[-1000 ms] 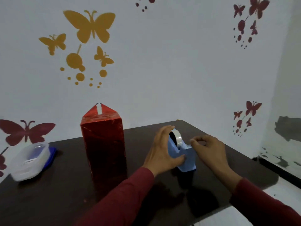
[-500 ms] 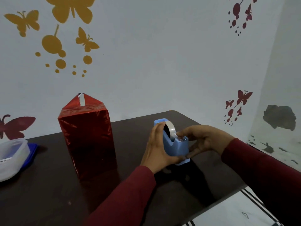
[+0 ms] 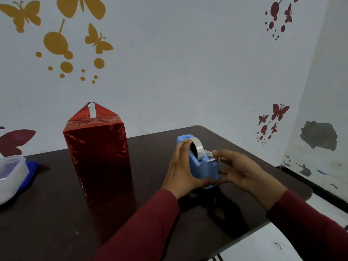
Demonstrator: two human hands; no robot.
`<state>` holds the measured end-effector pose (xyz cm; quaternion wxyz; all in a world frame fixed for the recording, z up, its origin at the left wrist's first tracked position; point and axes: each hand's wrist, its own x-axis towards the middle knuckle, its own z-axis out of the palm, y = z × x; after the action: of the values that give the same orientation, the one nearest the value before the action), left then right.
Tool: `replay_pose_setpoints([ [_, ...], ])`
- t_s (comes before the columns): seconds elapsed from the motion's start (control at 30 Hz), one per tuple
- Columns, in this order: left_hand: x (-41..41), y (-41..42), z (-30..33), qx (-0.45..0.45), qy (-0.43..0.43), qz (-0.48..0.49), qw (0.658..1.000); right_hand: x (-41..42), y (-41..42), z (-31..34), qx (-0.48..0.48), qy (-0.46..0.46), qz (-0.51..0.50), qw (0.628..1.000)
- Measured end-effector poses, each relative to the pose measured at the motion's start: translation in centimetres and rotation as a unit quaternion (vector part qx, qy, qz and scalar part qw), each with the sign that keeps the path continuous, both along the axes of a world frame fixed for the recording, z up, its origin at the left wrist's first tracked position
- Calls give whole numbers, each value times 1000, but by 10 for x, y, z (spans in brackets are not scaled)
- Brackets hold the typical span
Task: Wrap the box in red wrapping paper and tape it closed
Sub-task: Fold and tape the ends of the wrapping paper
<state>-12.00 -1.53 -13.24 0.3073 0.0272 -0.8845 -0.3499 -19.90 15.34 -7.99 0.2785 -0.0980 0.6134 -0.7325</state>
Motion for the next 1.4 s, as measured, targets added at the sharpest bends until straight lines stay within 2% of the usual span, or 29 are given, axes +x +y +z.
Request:
replay_pose_setpoints([
  [0.23, 2, 5, 3, -12, -1, 8, 1000, 10, 10, -11, -13, 2, 1, 1000],
  [0.47, 8, 2, 1, -16, -4, -39, 999, 3, 17, -13, 13, 71, 42, 997],
  [0.67, 12, 8, 2, -39, 63, -46, 996, -7, 16, -11, 62, 134, 67, 987],
  [0.7, 11, 10, 2, -44, 72, -43, 996, -6, 15, -13, 95, 169, 63, 979],
  [0.8, 9, 13, 0, -65, 109, -30, 991, 0, 22, -22, 222, 303, 49, 926],
  [0.87, 7, 14, 0, -85, 137, -15, 987, -2, 29, -37, 168, 275, 47, 946],
  [0.93, 5, 17, 0, -112, 162, 2, 980, 6, 32, -47, 61, 202, 17, 977],
  [1.03, 3, 22, -1, -164, 178, 14, 970, 14, 30, -55, -45, 186, -74, 979],
  [1.2, 2, 37, 1, -256, 165, 19, 952, 15, 34, -58, -73, 223, -81, 969],
  [1.3, 1, 42, 1, -272, 169, 7, 947, 16, 34, -61, -59, 254, -77, 962],
  [1.4, 1, 42, 0, -275, 169, 10, 946, 14, 34, -62, -43, 244, -79, 966],
])
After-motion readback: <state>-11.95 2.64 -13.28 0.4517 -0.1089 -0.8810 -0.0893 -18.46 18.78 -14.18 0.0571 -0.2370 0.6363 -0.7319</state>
